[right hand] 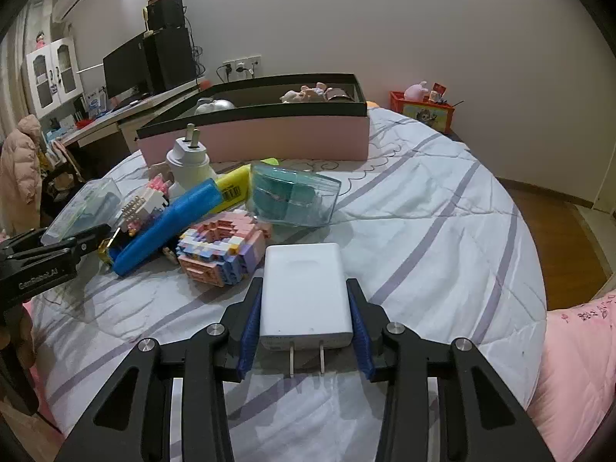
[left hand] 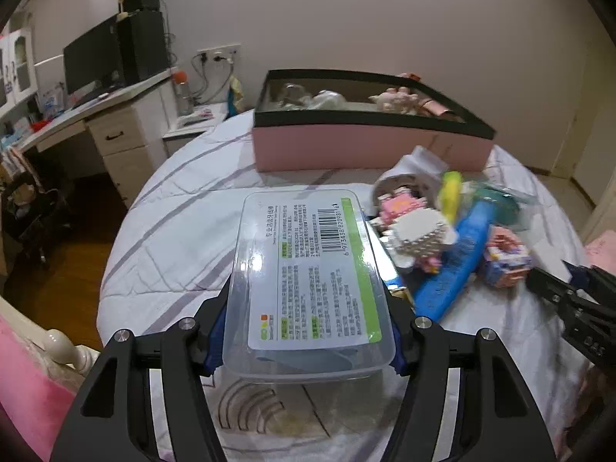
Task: Organize rigid objects
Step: 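Lift both held items and carry them over the pink box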
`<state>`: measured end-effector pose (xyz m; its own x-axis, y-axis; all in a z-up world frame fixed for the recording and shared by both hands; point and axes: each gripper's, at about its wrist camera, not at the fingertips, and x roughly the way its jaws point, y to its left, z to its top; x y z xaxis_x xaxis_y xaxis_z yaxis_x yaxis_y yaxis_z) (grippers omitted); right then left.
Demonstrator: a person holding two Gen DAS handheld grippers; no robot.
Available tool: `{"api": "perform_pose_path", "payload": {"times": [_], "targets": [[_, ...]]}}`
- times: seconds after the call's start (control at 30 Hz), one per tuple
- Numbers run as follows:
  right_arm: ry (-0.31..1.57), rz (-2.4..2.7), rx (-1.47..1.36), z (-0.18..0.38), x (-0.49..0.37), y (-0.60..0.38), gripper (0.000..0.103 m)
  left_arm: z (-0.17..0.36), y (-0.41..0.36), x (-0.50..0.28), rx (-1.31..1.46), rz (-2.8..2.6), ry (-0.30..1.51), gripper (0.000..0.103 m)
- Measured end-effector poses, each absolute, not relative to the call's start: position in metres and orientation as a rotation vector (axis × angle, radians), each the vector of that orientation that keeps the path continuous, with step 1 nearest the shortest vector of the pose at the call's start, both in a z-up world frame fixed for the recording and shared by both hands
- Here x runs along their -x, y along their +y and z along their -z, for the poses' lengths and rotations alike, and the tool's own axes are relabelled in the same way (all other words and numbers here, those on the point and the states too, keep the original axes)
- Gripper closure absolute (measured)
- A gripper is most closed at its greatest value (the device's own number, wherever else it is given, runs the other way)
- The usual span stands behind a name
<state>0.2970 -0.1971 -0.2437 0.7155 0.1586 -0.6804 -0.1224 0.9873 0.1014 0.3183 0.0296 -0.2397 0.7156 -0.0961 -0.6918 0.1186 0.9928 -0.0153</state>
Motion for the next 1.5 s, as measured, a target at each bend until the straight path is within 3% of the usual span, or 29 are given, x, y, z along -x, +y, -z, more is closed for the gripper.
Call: {"api": "perform_pose_path", "payload": {"times": [0.9,1.5], "targets": [[0.345,-0.246,0.014,0.117,-0.236,-0.143,0.061,0.118,0.005,-0.234,-0.019,0.132,0.419,0.039],[0.178,-0.225,0.045,0.074,-0.224,-0.135,0.061,0.065,0.003,-0.207,-0.048,0.052,0.215,0.039]]}}
